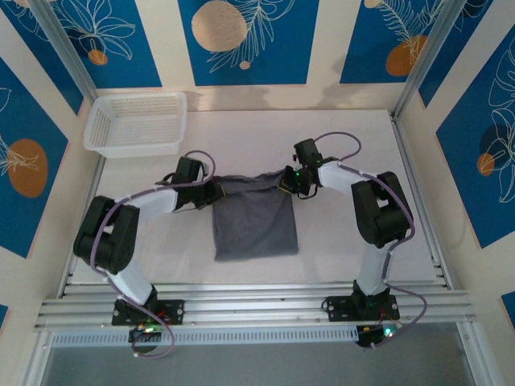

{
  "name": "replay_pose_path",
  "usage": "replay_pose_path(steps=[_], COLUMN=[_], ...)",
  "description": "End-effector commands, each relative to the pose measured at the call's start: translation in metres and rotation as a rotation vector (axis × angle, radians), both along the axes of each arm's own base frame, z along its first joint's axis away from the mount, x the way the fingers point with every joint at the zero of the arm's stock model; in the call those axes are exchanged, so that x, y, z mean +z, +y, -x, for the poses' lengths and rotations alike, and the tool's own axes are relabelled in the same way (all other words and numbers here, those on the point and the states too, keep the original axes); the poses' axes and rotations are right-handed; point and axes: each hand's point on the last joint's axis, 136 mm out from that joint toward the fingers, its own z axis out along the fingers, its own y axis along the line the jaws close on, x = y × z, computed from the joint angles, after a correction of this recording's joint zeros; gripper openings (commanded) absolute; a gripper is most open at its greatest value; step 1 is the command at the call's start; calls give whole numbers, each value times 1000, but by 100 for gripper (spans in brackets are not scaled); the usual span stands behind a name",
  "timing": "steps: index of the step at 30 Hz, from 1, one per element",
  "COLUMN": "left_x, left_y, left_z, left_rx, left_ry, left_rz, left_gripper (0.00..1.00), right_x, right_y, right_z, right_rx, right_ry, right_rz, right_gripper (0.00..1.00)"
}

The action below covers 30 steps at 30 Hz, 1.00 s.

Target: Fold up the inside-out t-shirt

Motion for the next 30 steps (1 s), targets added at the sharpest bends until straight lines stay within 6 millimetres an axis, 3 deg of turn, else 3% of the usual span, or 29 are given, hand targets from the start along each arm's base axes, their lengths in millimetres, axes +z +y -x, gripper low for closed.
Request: replay_pose_path(steps=[1, 5, 8, 10, 13, 15, 19, 30], left_x=[19, 25, 28, 35, 42, 37, 20, -4], left_y=[0, 9, 18, 26, 42, 51, 56, 42], left_z=[-46, -80, -94, -94, -77, -62, -39, -44], left_rx=[72, 119, 143, 155, 134, 102, 38, -25], left_ry=[-97, -149, -155, -173, -193, -158, -97, -38], left_rz=[31, 29, 49, 53, -47, -130, -190, -152], left_gripper=[2, 19, 32, 42, 55, 57, 57, 60], right_x=[7, 12, 22, 36, 52, 45, 19, -15], right_y=[9, 9, 5, -2, -21, -36, -50, -15], right_z=[-24, -48, -62, -63, -54, -44, -35, -42], right_rx=[-15, -11, -4, 0, 15, 13, 29, 180], right_ry=[-22, -48, -57, -79, -172, -190, -141, -70], right_rz=[-51, -50, -64, -55, 10, 72, 85, 87], right_gripper=[0, 0, 2, 6, 19, 35, 36, 39])
